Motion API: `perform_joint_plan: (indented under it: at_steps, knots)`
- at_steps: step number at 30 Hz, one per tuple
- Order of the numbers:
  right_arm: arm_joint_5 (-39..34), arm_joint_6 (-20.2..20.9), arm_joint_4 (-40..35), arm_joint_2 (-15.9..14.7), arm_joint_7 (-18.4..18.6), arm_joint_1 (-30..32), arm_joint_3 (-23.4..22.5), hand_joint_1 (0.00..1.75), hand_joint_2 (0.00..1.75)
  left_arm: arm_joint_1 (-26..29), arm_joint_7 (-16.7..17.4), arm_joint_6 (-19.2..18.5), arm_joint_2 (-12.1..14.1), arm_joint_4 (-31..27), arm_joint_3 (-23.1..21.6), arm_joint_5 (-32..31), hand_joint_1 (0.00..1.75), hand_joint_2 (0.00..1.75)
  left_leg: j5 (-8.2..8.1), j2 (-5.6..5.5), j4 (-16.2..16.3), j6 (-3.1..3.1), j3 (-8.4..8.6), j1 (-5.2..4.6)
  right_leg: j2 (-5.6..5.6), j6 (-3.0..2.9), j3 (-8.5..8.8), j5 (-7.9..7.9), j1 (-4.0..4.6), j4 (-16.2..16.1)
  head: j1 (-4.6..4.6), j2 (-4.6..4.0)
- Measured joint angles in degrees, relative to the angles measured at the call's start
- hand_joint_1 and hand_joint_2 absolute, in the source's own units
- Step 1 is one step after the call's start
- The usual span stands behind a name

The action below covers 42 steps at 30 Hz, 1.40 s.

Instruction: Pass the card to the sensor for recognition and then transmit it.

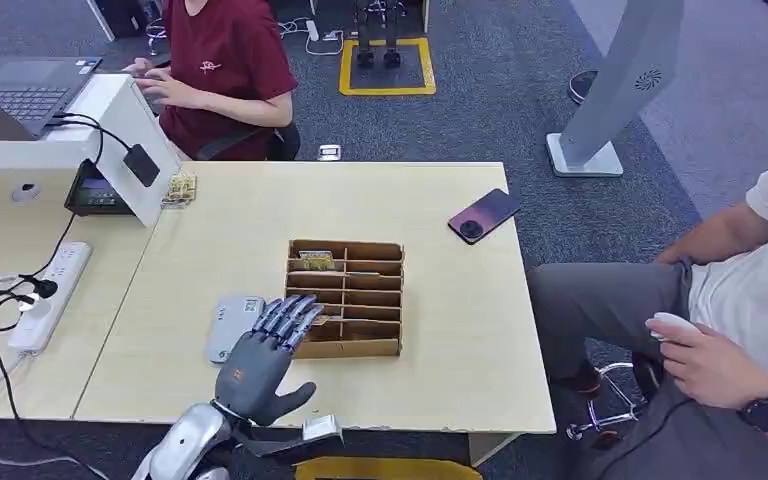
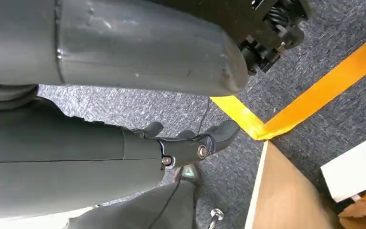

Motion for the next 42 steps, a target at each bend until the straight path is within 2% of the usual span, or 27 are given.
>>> perform_joint_plan:
  at_steps: [13,25,33,42]
  knots:
    - [0.63,0.33,-0.24,0.04,0.24,-0.01,0.0,0.0,0.0,-1.52,1.03,-0.42,-5.58,3.39,6.34,-1.92,0.0,1.75,0.0,0.0,0.0,0.0,-0.01,0.0,-0.01,0.0,0.01,0.0,0.0,0.0,0.0,0.0]
    - [0.72,0.33,-0.26,0.07,0.24,-0.01,-0.02,0.0,0.0,-1.56,1.83,-0.35,-6.81,3.63,7.37,-2.53,0.0,1.75,0.0,0.0,0.0,0.0,-0.02,0.0,-0.01,0.0,0.0,0.0,0.0,0.0,0.0,0.0]
    - [1.11,0.26,-0.33,0.31,0.24,0.02,-0.37,0.0,0.0,-1.63,2.95,-1.12,-8.8,3.56,11.11,-3.94,0.0,1.75,0.0,0.0,0.0,0.0,-0.01,0.01,-0.01,0.0,0.01,0.0,0.0,0.01,0.0,0.0]
    - [1.4,0.31,-0.35,0.31,-0.02,0.04,-1.25,0.0,0.0,-1.62,2.89,-2.27,-9.34,3.57,13.53,-4.7,0.0,1.75,0.0,0.0,0.0,0.0,-0.02,0.01,-0.01,0.0,0.0,0.0,0.0,0.0,0.0,0.0]
